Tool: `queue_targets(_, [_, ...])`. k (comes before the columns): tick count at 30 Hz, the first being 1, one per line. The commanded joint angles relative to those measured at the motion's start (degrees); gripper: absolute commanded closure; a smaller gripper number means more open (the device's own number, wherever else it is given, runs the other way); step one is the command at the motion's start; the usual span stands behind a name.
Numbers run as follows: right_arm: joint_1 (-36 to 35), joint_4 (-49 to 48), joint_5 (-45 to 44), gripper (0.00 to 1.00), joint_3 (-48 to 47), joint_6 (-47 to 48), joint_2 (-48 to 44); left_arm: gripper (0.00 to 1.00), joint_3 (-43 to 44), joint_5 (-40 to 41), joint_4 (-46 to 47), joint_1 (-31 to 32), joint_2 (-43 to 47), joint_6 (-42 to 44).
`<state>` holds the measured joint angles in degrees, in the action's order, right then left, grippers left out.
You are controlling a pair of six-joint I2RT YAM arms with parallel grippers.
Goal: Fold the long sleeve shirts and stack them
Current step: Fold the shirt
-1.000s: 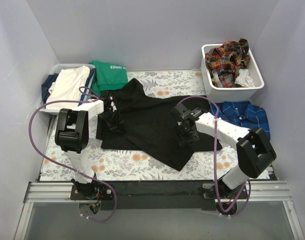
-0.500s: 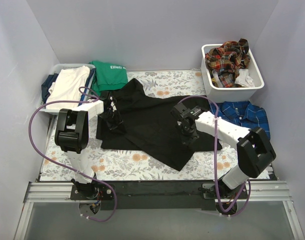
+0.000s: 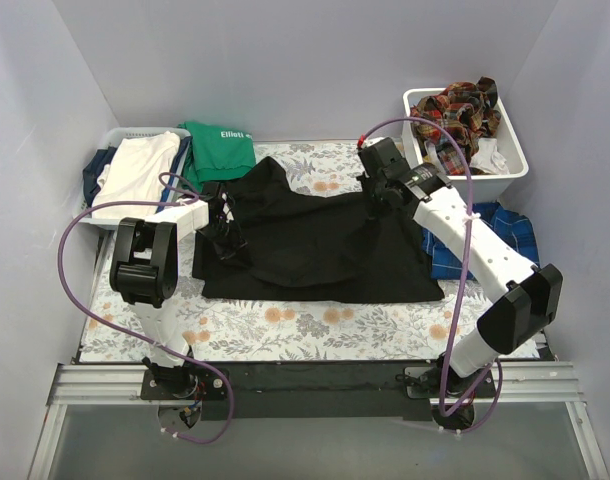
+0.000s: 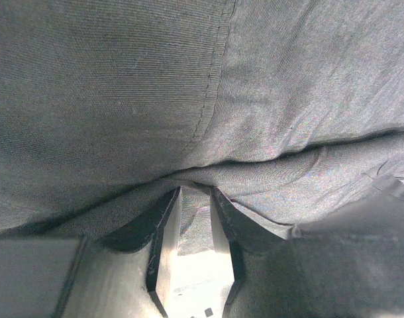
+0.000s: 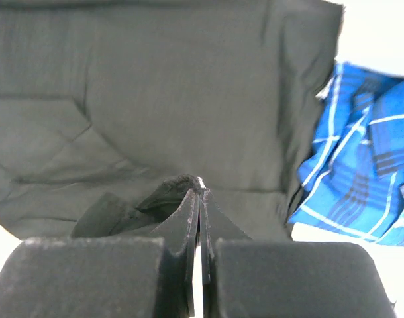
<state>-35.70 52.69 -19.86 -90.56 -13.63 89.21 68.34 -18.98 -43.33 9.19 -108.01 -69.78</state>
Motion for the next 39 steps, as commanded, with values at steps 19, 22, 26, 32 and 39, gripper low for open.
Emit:
queue_targets(19, [1.95,-20.07,24.77,0.99,-12.46,13.45,-2.35,0.74,1.19,8.44,2.2,0.04,0.96,-2.2])
queue_targets(22, [1.95,-21.13,23.46,0.99,-2.46,13.01,-5.88,0.75,0.84,8.08,2.64,0.04,0.78,-2.2])
queue_targets(26, [1.95,-21.66,23.03,0.99,13.37,10.12,-11.59,0.75,0.57,7.91,2.81,-0.05,0.17,-2.2])
queue_targets(32, [3.18,-22.72,16.44,0.99,29.19,6.42,-21.08,0.75,0.22,8.35,2.99,0.04,-0.8,-2.03])
queue_targets(39, [5.03,-21.66,13.35,0.99,33.17,5.28,-26.36,0.75,1.88,8.88,2.12,-0.05,-1.07,-1.85])
